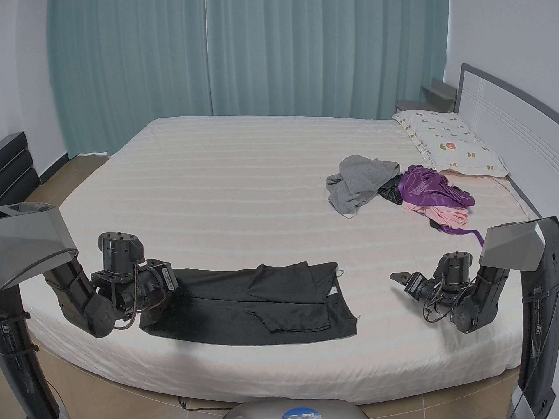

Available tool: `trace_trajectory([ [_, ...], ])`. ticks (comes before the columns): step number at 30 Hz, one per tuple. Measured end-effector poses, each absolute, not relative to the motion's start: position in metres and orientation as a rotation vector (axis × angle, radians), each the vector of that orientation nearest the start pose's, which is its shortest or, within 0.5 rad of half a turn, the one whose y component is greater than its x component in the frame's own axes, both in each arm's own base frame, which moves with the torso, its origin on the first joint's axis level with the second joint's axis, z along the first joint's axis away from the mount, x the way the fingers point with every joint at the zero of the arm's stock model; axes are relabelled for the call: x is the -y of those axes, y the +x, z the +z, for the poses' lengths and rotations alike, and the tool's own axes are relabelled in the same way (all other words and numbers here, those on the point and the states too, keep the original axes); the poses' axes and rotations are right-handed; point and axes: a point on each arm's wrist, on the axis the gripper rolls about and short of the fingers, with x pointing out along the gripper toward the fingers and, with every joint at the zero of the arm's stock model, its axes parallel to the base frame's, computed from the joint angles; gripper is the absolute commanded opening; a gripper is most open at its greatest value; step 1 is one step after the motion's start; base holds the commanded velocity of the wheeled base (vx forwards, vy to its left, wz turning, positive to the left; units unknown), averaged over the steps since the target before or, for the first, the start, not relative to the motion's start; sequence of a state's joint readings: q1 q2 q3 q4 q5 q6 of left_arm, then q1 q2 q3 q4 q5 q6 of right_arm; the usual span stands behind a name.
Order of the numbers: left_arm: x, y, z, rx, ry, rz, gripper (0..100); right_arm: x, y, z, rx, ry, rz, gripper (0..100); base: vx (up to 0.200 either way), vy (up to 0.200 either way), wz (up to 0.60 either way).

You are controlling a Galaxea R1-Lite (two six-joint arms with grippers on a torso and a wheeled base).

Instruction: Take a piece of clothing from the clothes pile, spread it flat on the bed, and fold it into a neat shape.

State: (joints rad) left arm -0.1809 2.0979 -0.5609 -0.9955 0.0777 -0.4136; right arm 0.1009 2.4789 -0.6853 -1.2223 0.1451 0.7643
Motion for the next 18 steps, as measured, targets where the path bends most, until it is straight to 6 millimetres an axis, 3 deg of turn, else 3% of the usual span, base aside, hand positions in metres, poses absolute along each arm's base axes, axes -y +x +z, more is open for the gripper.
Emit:
trace_trajectory([
  [18, 0.121, 0.327, 0.055, -0.594, -0.233, -0.037, 0, -0.040, 0.355, -0.058, -0.638, 0.751, 0.010, 100, 0.000, -0.200, 0.00],
])
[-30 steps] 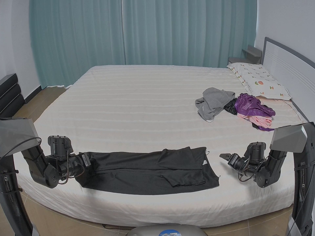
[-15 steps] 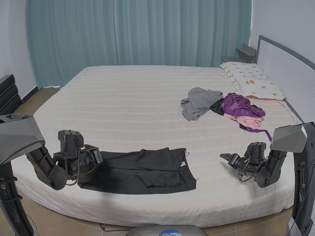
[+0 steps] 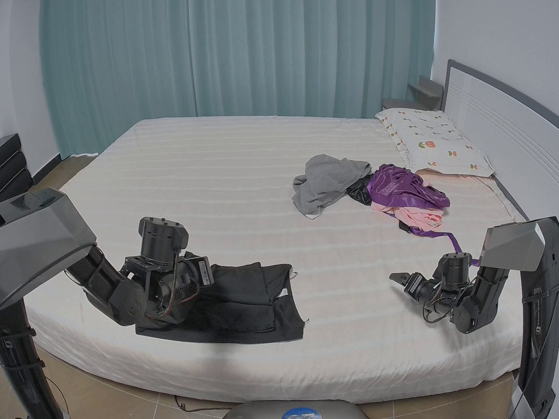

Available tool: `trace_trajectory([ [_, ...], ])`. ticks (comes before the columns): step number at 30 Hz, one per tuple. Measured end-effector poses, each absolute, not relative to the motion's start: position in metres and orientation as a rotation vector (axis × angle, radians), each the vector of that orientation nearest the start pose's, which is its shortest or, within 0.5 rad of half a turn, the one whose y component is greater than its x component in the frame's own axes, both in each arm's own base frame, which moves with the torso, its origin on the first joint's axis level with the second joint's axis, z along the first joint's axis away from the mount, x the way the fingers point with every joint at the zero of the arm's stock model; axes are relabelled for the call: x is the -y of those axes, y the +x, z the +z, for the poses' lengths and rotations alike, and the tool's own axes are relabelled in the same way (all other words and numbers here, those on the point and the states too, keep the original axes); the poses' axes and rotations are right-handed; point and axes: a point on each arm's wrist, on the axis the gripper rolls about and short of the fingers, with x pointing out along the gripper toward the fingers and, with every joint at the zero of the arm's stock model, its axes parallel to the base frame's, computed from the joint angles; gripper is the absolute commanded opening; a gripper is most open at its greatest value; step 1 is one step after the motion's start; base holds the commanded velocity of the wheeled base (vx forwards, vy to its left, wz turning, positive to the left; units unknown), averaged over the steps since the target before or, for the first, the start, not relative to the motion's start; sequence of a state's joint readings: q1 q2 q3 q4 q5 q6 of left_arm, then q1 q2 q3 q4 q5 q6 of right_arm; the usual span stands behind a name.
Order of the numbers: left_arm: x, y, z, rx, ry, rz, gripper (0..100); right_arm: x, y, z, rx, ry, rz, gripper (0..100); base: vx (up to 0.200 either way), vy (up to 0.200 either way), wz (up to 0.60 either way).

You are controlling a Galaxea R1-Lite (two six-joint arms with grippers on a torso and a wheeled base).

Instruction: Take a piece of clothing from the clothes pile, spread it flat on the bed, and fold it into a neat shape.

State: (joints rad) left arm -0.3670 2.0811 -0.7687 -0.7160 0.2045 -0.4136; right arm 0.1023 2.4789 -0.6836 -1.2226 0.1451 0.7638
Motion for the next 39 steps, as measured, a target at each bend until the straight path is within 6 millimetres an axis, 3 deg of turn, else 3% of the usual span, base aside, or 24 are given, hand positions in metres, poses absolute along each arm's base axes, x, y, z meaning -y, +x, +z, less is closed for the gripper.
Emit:
trace_trajectory([
  [9, 0.153, 0.336, 0.065, -0.589, -0.212, -0.097, 0, -0.040, 0.355, -0.058, -0.639, 0.750, 0.010, 100, 0.000, -0.111, 0.00],
  [20, 0.170, 0.347, 0.042, -0.618, -0.196, -0.083, 0, -0.040, 0.355, -0.058, -0.639, 0.749, 0.010, 100, 0.000, 0.000, 0.00],
  [21, 0.171, 0.348, 0.041, -0.617, -0.201, -0.078, 100, -0.040, 0.355, -0.058, -0.639, 0.749, 0.009, 100, 0.000, 0.000, 0.00],
  [30, 0.189, 0.345, 0.031, -0.638, -0.210, -0.083, 100, -0.040, 0.355, -0.058, -0.639, 0.749, 0.009, 100, 0.000, 0.000, 0.00],
  [39, 0.180, 0.338, 0.035, -0.646, -0.290, -0.043, 100, -0.040, 0.354, -0.058, -0.640, 0.748, 0.009, 100, 0.000, 0.000, 0.00],
])
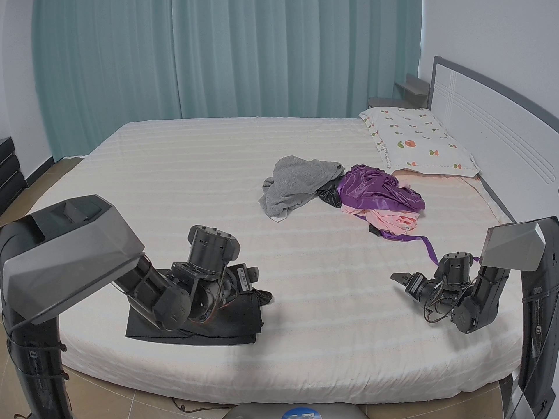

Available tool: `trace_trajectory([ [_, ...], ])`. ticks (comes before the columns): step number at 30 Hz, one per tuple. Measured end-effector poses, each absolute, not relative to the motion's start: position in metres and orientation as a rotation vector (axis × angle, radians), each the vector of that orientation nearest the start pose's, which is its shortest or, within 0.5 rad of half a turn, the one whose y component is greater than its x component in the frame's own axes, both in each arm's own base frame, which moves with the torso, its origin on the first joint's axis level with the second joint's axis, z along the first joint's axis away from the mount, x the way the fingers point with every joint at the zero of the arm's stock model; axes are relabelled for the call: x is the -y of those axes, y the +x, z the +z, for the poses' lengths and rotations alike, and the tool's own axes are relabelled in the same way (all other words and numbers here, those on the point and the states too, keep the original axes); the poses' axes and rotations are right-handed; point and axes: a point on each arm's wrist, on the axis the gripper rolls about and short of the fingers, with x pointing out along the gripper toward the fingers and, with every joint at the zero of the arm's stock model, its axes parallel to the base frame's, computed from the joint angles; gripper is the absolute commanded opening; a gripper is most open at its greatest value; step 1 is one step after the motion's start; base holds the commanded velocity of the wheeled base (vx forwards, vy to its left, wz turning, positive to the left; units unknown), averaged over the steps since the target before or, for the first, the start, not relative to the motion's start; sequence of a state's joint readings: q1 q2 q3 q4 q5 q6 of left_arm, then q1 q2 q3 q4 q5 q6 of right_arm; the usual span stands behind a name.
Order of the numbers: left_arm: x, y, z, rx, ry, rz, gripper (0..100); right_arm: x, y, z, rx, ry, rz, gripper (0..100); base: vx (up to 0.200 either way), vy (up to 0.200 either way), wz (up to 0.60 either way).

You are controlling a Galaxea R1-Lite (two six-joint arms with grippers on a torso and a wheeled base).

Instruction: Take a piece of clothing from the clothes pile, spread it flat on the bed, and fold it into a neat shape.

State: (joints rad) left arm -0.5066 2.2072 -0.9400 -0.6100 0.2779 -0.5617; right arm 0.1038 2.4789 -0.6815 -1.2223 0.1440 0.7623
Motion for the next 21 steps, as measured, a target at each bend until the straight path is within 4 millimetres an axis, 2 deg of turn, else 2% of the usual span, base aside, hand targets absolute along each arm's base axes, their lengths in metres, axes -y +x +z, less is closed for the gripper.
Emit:
trace_trajectory([
  [8, 0.142, 0.328, 0.040, -0.704, -0.497, -0.010, 100, -0.040, 0.354, -0.058, -0.641, 0.748, 0.009, 100, 0.000, 0.000, 0.00],
  [14, 0.104, 0.316, 0.032, -0.745, -0.694, -0.010, 100, -0.040, 0.354, -0.058, -0.641, 0.748, 0.009, 100, 0.000, 0.000, 0.00],
  [21, 0.070, 0.300, 0.027, -0.748, -0.877, -0.094, 100, -0.040, 0.354, -0.058, -0.642, 0.747, 0.010, 100, 0.000, 0.200, 0.00],
])
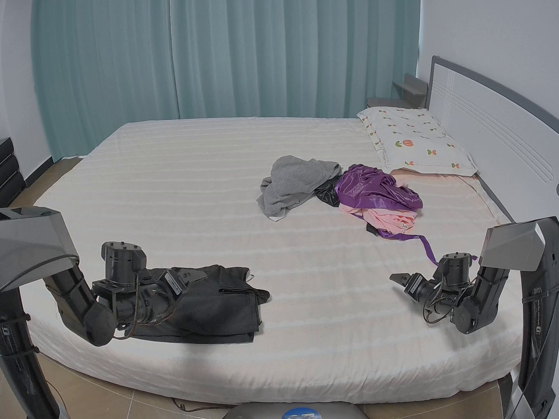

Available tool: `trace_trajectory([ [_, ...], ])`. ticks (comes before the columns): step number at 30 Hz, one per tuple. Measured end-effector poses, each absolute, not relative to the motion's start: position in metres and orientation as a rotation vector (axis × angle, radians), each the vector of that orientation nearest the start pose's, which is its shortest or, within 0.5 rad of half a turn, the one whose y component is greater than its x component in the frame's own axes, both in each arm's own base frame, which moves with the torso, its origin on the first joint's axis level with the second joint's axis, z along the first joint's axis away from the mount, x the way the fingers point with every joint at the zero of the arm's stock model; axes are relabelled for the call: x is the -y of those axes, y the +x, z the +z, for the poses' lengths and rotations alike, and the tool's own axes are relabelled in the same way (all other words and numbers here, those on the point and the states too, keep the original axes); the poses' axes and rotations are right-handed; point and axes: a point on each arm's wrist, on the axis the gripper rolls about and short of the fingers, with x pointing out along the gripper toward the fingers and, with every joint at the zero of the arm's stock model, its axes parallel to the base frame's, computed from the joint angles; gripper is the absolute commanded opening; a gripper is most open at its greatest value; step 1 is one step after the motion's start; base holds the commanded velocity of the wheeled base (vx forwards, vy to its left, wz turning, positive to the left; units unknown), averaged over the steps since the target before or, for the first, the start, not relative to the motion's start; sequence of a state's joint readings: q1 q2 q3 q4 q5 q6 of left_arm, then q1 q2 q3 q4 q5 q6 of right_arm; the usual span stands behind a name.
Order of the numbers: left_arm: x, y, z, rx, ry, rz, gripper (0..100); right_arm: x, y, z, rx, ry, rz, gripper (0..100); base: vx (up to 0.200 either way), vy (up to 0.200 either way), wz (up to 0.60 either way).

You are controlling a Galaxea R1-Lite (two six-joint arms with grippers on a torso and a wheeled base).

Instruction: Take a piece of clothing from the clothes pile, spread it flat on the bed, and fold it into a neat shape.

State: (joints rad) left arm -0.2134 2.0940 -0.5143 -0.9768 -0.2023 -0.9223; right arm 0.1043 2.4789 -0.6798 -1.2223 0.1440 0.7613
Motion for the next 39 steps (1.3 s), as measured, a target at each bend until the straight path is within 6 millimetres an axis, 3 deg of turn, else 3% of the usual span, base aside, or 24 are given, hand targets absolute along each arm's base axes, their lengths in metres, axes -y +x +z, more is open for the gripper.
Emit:
trace_trajectory([
  [3, 0.054, 0.292, 0.022, -0.753, -0.916, -0.080, 100, -0.040, 0.354, -0.058, -0.642, 0.748, 0.008, 100, 0.000, 0.200, 0.00],
  [8, 0.045, 0.293, 0.012, -0.745, -0.926, -0.053, 100, -0.040, 0.354, -0.059, -0.643, 0.747, 0.009, 100, 0.000, 0.200, 0.00],
  [19, 0.043, 0.292, 0.000, -0.762, -0.923, -0.038, 100, -0.041, 0.354, -0.059, -0.642, 0.746, 0.012, 100, 0.000, 0.200, 0.00],
  [35, 0.044, 0.292, -0.003, -0.767, -0.920, -0.032, 100, -0.040, 0.354, -0.059, -0.641, 0.749, 0.012, 100, 0.000, 0.200, 0.00],
  [39, 0.044, 0.292, -0.003, -0.767, -0.919, -0.030, 100, -0.044, 0.354, -0.056, -0.642, 0.753, 0.022, 100, 0.000, 0.000, 0.00],
])
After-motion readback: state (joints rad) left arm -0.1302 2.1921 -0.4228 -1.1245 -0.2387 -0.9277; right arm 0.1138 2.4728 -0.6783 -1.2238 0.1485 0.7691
